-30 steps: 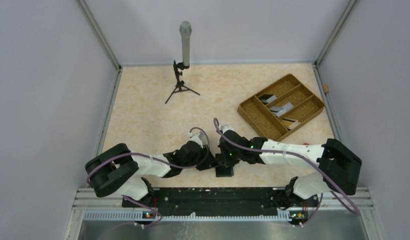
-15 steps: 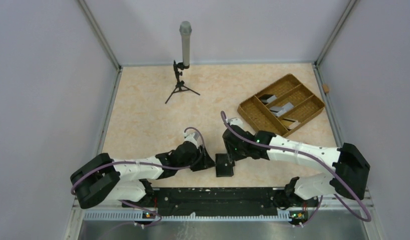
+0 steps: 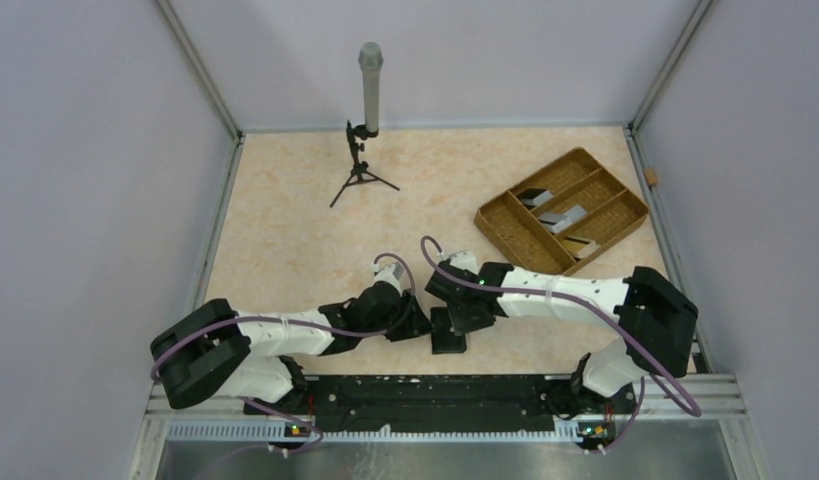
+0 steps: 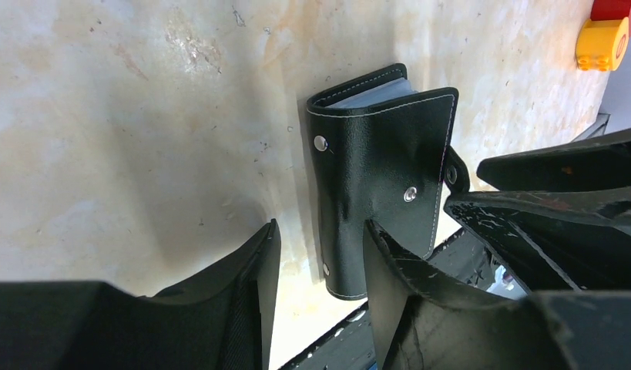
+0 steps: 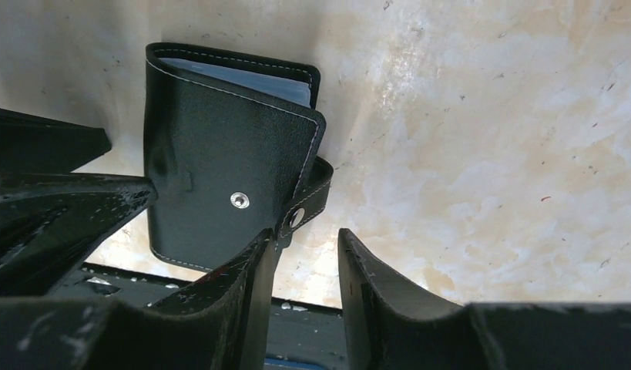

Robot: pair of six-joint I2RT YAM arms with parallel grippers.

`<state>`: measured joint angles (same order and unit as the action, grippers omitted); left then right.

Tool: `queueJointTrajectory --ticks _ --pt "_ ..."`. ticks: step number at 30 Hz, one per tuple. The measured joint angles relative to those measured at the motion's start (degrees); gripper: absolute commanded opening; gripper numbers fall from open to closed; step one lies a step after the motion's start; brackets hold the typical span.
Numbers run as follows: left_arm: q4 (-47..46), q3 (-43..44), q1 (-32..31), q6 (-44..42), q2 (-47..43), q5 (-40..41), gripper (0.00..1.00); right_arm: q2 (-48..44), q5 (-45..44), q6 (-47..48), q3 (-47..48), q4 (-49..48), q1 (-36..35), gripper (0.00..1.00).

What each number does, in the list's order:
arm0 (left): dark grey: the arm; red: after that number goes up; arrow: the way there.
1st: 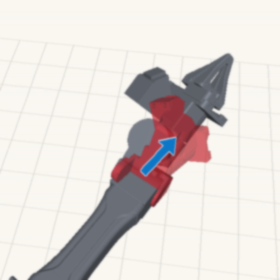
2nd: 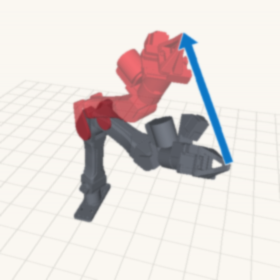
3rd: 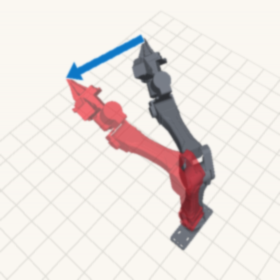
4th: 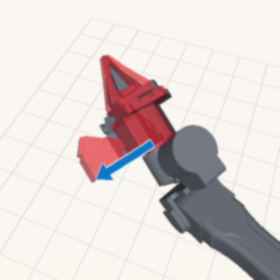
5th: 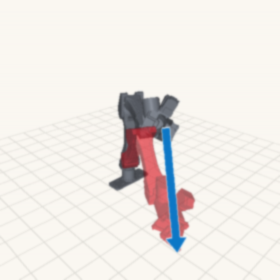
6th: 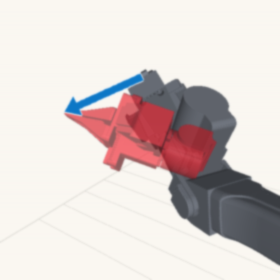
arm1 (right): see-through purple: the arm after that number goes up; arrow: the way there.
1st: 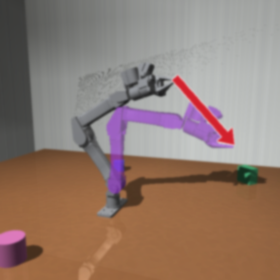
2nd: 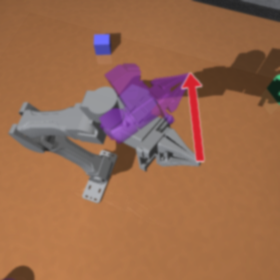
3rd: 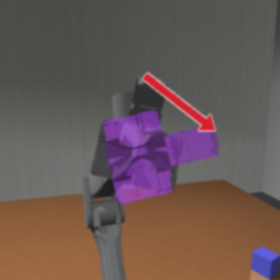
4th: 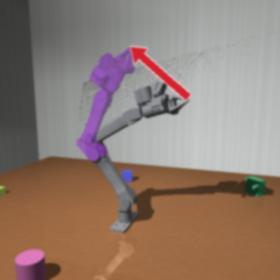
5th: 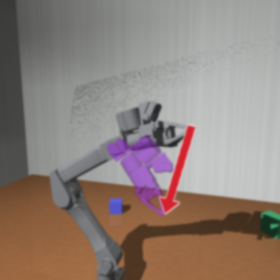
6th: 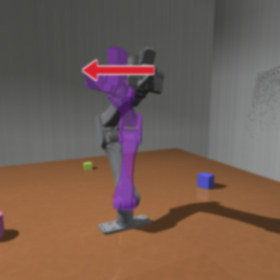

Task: Put the credit cards into the card holder
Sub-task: Close the card holder at the center of the board.

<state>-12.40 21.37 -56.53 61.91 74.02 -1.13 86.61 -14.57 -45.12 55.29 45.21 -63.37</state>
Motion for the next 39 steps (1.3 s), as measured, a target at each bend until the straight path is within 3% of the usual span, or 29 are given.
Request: queueJointTrajectory --ticks 16,28,39 --pt "-0.17 0.39 -0.46 -0.02 0.79 1.11 0.45 0.55 -1.57 -1.64 2.58 1.55 -0.33 0.25" --pt "-0.87 0.42 -0.59 -0.02 1.16 1.22 0.44 1.22 -1.7 -2.05 2.58 1.51 -0.37 0.0" --pt "-0.83 0.42 -0.59 -0.02 1.16 1.31 0.44 1.25 -1.88 -1.88 2.47 1.05 -0.37 0.0"
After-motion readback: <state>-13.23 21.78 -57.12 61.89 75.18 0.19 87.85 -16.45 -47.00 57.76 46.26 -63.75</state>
